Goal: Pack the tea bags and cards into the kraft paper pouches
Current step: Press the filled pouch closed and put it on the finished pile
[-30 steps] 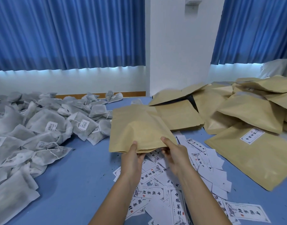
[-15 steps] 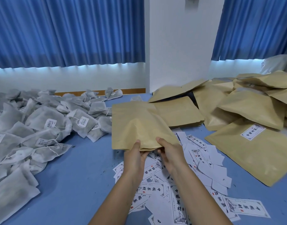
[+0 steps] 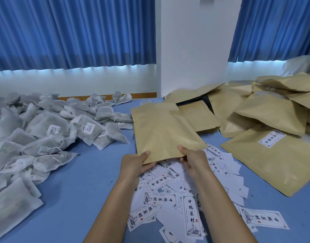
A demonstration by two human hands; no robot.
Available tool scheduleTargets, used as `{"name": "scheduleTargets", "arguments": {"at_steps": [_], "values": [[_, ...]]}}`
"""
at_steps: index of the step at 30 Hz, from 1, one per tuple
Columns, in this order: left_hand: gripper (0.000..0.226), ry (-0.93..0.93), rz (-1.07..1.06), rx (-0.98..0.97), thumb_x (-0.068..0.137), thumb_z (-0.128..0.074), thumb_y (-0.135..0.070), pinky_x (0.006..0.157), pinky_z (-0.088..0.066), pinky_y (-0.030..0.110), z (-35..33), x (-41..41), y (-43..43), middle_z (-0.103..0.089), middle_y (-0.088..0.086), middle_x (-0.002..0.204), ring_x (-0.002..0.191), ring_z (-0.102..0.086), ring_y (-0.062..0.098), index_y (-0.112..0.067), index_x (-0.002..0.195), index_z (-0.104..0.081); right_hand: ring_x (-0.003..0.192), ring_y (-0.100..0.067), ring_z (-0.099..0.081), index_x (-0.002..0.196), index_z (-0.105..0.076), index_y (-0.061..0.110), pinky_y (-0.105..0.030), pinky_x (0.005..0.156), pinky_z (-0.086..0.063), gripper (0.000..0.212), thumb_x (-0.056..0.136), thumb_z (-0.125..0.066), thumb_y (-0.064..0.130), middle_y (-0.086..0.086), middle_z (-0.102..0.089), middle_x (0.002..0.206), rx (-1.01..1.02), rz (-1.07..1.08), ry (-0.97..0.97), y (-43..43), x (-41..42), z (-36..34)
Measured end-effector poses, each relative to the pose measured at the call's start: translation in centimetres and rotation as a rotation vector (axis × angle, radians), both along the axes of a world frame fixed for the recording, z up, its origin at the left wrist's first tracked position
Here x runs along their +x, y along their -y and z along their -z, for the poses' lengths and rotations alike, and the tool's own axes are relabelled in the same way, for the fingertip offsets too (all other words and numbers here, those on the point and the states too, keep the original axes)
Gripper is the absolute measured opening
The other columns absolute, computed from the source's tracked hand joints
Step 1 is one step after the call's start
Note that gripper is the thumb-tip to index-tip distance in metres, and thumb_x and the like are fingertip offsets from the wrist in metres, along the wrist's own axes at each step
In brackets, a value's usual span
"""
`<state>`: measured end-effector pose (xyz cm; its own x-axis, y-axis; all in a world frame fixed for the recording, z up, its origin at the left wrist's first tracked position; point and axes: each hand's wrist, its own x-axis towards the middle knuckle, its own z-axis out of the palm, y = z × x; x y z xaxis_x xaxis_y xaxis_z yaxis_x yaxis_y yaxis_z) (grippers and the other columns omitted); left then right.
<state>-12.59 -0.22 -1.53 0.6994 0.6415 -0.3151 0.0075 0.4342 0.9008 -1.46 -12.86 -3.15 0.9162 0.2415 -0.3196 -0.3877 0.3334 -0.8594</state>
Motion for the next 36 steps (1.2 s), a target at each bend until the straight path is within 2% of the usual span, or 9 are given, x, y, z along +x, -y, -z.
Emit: {"name": "scheduleTargets", "arguments": {"at_steps": [4, 7, 11, 15, 19, 23, 26, 31, 36], "values": [[0.015, -0.041, -0.017, 0.062, 0.088, -0.064, -0.003, 0.045, -0.051, 0.022, 0.0, 0.0, -0.1, -0.069, 0.023, 0.082, 0.057, -0.07, 0.026, 0.011, 0.083, -0.062, 0.055, -0.02, -0.047, 0.099, -0.063, -0.002, -0.03, 0.055, -0.044, 0.021, 0.08, -0.072, -0.002, -0.015, -0.066, 0.094, 0.016, 0.01, -0.007, 0.1, 0.1, 0.0], [0.015, -0.105, -0.017, 0.153, 0.089, -0.064, -0.008, 0.041, -0.039, 0.023, 0.1, 0.0, 0.2, -0.07, 0.023, 0.078, 0.053, -0.069, 0.023, 0.004, 0.08, -0.063, 0.063, -0.018, -0.058, 0.11, -0.061, -0.003, -0.025, 0.053, -0.052, 0.035, 0.079, -0.074, 0.0, -0.015, -0.067, 0.097, 0.089, -0.048, -0.007, 0.1, -0.5, -0.2], [0.017, -0.077, -0.01, 0.158, 0.088, -0.064, -0.004, 0.038, -0.044, 0.015, -0.1, -0.2, 0.5, -0.068, 0.022, 0.077, 0.046, -0.066, 0.018, 0.006, 0.075, -0.063, 0.051, -0.015, -0.051, 0.116, -0.057, -0.008, -0.019, 0.043, -0.044, 0.036, 0.082, -0.068, -0.005, -0.014, -0.066, 0.092, 0.02, -0.087, 0.013, -0.2, -1.1, -0.7], [0.015, -0.051, 0.01, 0.112, 0.087, -0.065, -0.004, 0.04, -0.045, 0.013, -0.2, -0.3, 0.5, -0.068, 0.023, 0.079, 0.048, -0.067, 0.017, 0.009, 0.081, -0.064, 0.054, -0.015, -0.052, 0.116, -0.057, -0.007, -0.024, 0.05, -0.045, 0.036, 0.082, -0.068, -0.006, -0.018, -0.065, 0.103, 0.046, -0.065, -0.014, -0.2, -1.1, -0.8], [0.024, -0.014, 0.116, -0.035, 0.082, -0.071, -0.006, 0.054, -0.055, 0.021, -0.2, -0.3, 0.5, -0.071, 0.026, 0.083, 0.07, -0.072, 0.029, 0.013, 0.092, -0.062, 0.066, -0.017, -0.058, 0.109, -0.059, -0.001, -0.016, 0.046, -0.048, 0.029, 0.082, -0.071, 0.0, -0.011, -0.065, 0.091, 0.035, -0.146, 0.041, -0.6, -1.8, -1.0], [0.023, -0.012, 0.167, -0.069, 0.08, -0.072, -0.003, 0.056, -0.056, 0.021, 0.0, -0.3, 0.7, -0.072, 0.021, 0.084, 0.075, -0.072, 0.03, 0.012, 0.094, -0.061, 0.071, -0.018, -0.059, 0.097, -0.06, 0.007, -0.019, 0.048, -0.044, 0.022, 0.081, -0.068, -0.006, -0.007, -0.066, 0.09, 0.016, -0.137, 0.047, -0.7, -1.7, -0.8], [0.018, -0.01, 0.139, -0.053, 0.081, -0.071, -0.001, 0.055, -0.055, 0.021, 0.1, -0.2, 0.6, -0.073, 0.019, 0.081, 0.073, -0.072, 0.03, 0.012, 0.091, -0.061, 0.069, -0.018, -0.058, 0.106, -0.059, 0.003, -0.019, 0.045, -0.042, 0.028, 0.081, -0.069, -0.005, -0.009, -0.065, 0.092, 0.047, -0.127, 0.055, -0.6, -1.8, -0.8], [0.019, 0.02, 0.146, -0.05, 0.082, -0.069, 0.0, 0.059, -0.057, 0.022, 0.0, -0.1, 1.1, -0.071, 0.023, 0.086, 0.077, -0.072, 0.034, 0.013, 0.093, -0.062, 0.076, -0.02, -0.064, 0.097, -0.065, 0.003, -0.024, 0.061, -0.051, 0.024, 0.077, -0.077, 0.006, -0.01, -0.071, 0.093, 0.04, -0.274, 0.05, -0.8, -2.2, -0.9], [0.02, 0.003, 0.194, -0.006, 0.085, -0.067, -0.004, 0.059, -0.057, 0.024, 0.0, -0.1, 1.4, -0.07, 0.026, 0.083, 0.076, -0.072, 0.034, 0.014, 0.094, -0.062, 0.089, -0.031, -0.068, 0.099, -0.066, -0.006, -0.041, 0.087, -0.053, 0.025, 0.076, -0.075, -0.004, -0.021, -0.07, 0.1, 0.016, -0.314, 0.076, -1.6, -3.0, -0.4]]}}
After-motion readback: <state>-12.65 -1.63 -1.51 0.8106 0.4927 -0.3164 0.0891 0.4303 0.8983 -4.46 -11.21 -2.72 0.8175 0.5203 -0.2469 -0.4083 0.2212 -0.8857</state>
